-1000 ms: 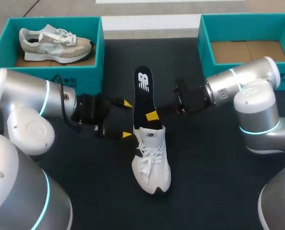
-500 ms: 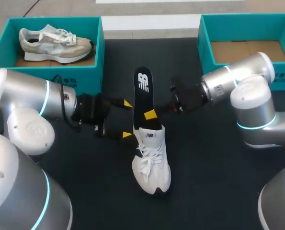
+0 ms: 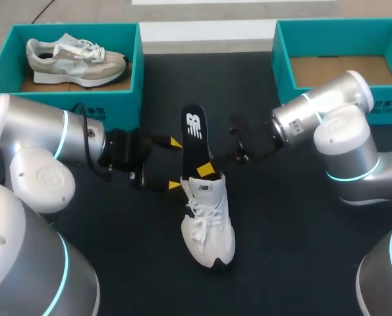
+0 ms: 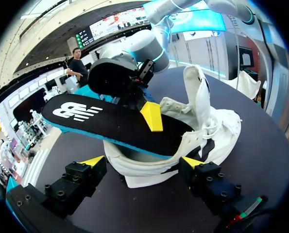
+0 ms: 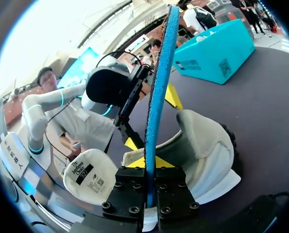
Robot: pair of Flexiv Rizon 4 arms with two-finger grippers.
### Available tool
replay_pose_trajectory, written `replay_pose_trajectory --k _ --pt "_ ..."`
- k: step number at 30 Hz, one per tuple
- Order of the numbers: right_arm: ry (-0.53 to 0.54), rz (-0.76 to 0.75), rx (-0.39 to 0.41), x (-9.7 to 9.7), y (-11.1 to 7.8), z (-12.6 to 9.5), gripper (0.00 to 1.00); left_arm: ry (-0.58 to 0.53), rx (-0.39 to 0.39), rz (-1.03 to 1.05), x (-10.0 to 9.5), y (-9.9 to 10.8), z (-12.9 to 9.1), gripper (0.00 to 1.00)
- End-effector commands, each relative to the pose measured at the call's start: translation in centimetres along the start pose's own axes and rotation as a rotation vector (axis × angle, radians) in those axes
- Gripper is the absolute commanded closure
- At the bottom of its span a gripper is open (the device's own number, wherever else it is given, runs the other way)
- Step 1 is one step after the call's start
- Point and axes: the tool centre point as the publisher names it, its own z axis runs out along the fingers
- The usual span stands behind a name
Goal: Take the shoe out of the shoebox, open the shoe tongue, remove and reinsert the insole, then place the shoe into the shoebox
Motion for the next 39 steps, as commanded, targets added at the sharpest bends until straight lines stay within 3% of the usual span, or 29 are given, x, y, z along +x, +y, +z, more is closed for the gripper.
replay_pose_trajectory --k 1,6,8,19,22,39 --pt "-0.01 0.004 -0.016 0.3 -0.8 0.7 1.0 0.0 -0.003 0.0 0.1 0.0 0.0 0.0" --pt "-0.025 -0.004 -0.031 0.2 -0.2 0.3 1.0 0.0 -0.003 0.0 0.1 0.0 0.0 0.0" --pt "-0.031 -0.02 -0.028 0.1 0.4 0.2 0.8 0.0 -0.003 0.0 0.1 0.0 0.0 0.0" --pt "-0.035 -0.081 -0.007 -0.7 2.6 -0.7 0.87 0.0 -0.003 0.0 0.1 0.0 0.0 0.0" --pt "-0.025 -0.081 0.004 -0.7 2.7 -0.8 0.98 0.0 -0.003 0.0 0.1 0.0 0.0 0.0" --pt "0.014 0.027 0.047 0.7 -1.1 0.7 1.0 0.0 -0.003 0.0 0.1 0.0 0.0 0.0"
